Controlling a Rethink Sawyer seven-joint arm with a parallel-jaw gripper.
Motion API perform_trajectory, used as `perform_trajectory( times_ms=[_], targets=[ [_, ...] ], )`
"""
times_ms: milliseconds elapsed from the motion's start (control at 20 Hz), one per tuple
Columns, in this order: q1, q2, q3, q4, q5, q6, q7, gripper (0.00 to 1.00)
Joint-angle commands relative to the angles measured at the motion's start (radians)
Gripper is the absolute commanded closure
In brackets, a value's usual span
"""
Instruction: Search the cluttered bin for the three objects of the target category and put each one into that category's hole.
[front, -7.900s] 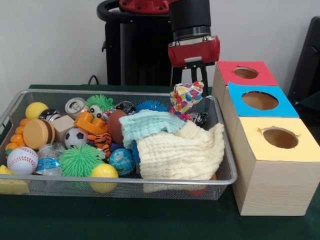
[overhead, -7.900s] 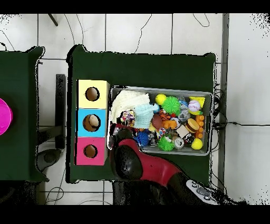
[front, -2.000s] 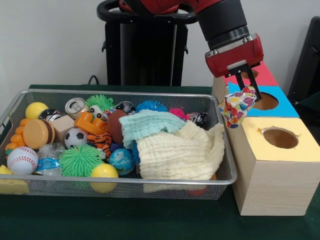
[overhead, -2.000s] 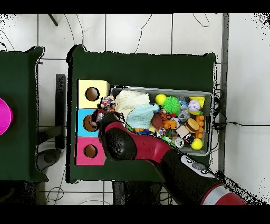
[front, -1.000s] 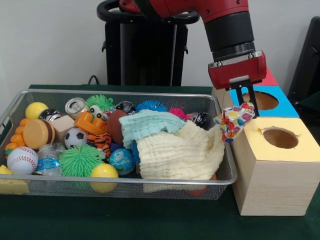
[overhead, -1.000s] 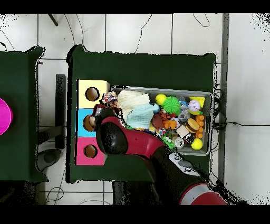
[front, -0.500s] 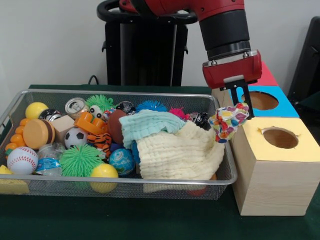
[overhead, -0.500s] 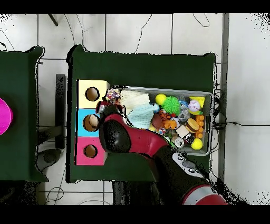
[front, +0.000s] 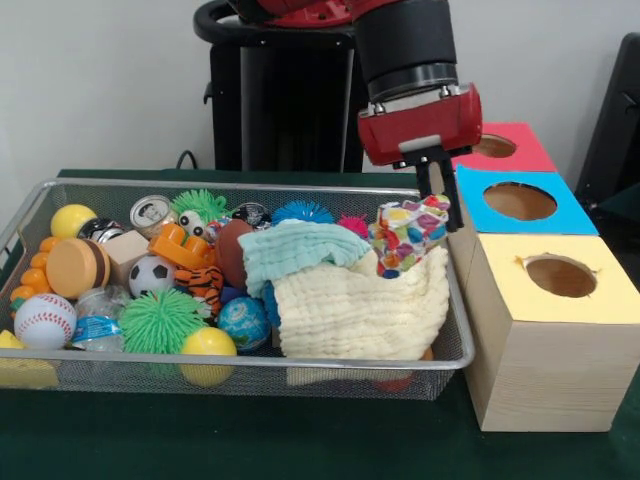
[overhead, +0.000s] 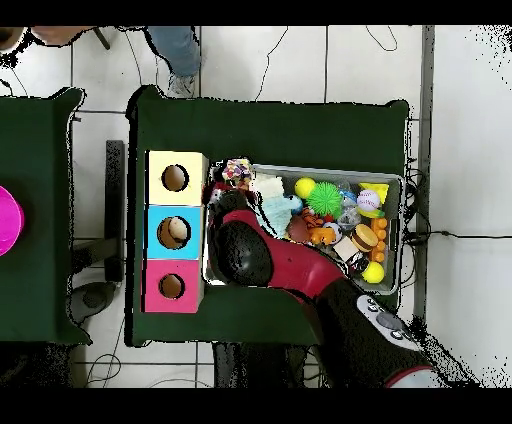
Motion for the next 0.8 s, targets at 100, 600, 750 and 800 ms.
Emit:
perform_trajectory(
  times_ms=[100, 600, 750, 800],
  targets=[
    [-0.12, -0.073, 0.147, 0.023, -0.045, 0.074, 0.213, 1.0],
    [-0.078, -0.112, 0.054, 0.047, -0.009, 0.192, 0.142, 1.0],
    [-0.088, -0.123, 0.058, 0.06, -0.019, 0.251, 0.12, 1.0],
    [-0.091, -0.121, 0.062, 0.064, -0.022, 0.268, 0.113, 1.0]
  ],
)
